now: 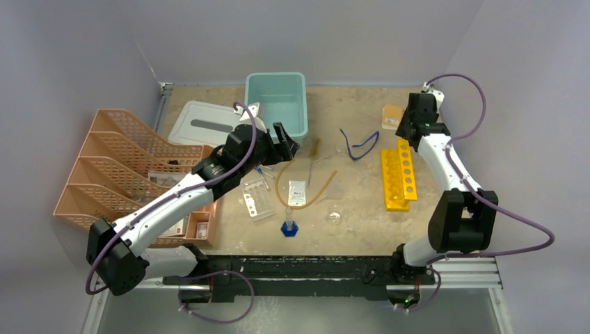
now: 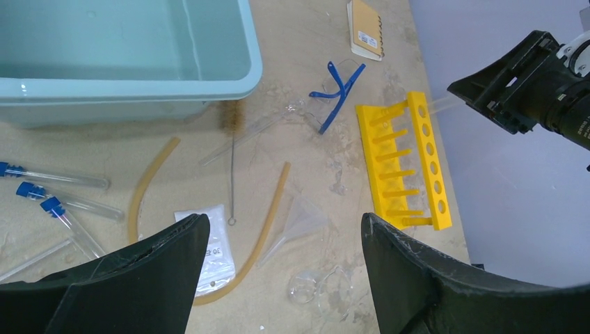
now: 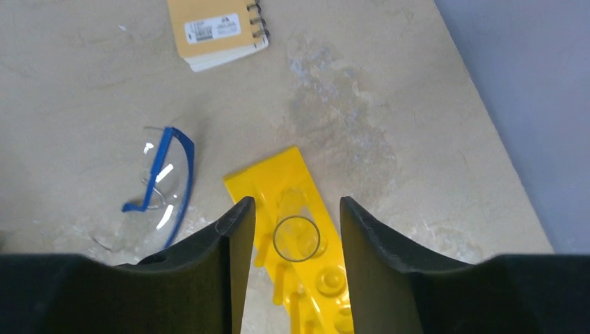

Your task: Organize the chemistry lab equipment

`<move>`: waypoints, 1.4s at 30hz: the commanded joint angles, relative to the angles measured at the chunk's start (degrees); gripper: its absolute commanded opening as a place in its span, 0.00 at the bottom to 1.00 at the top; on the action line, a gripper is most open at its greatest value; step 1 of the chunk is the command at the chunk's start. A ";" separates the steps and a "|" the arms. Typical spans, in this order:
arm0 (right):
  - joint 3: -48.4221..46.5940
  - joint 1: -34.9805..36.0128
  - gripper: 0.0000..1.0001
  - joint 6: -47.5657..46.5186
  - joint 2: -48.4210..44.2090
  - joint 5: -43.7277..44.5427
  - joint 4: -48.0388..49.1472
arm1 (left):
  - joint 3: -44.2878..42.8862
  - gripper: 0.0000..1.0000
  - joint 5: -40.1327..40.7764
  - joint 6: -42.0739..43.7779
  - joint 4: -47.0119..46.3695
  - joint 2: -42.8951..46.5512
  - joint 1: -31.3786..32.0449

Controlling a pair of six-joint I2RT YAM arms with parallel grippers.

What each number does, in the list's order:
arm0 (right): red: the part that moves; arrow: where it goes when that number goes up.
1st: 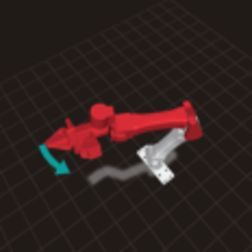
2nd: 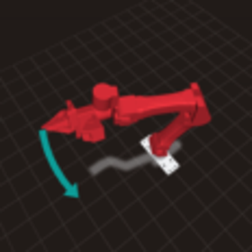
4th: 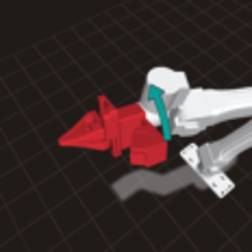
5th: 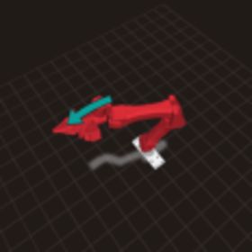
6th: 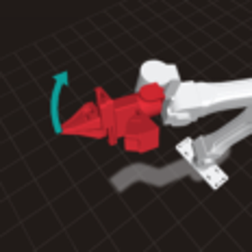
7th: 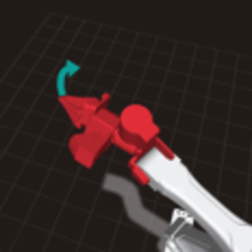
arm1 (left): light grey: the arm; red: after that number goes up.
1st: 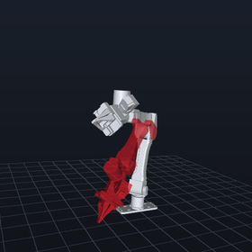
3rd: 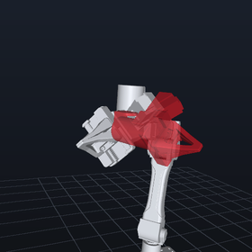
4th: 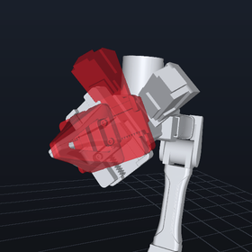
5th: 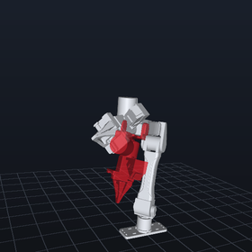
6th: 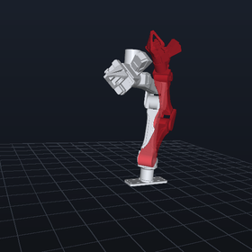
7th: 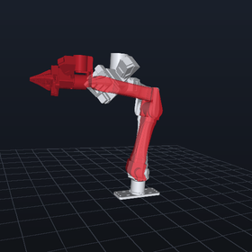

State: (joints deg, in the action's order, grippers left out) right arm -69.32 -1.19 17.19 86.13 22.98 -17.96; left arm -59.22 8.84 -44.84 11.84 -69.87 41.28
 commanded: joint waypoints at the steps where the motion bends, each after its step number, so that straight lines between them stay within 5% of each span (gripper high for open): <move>1: -4.80 -0.29 0.58 1.57 -1.79 0.07 -5.37 | -1.55 0.80 1.43 0.93 -0.05 1.60 0.03; 7: -11.94 -0.30 0.75 -0.71 -5.65 -2.45 -11.71 | -4.19 0.82 4.14 1.45 4.42 1.22 0.00; 18: -14.79 0.69 0.73 -3.04 -13.60 -21.78 -19.04 | -3.94 0.83 7.47 1.72 11.35 5.51 -0.04; 23: -13.39 12.44 0.72 -1.83 -14.56 -18.48 -19.67 | -2.26 0.79 12.75 -0.87 17.96 7.78 0.01; 34: -5.62 31.43 0.49 9.19 -4.22 -15.42 -10.69 | 3.51 0.61 20.68 -6.97 25.06 7.90 -0.30; 42: -8.60 40.11 0.35 2.29 9.40 -16.70 -0.67 | 4.38 0.40 17.39 -6.91 23.75 4.75 -6.47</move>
State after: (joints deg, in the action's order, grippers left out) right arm -74.78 36.29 22.98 91.07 6.39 -25.58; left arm -55.40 26.70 -50.57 37.19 -64.51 38.28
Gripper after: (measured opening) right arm 0.391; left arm 0.429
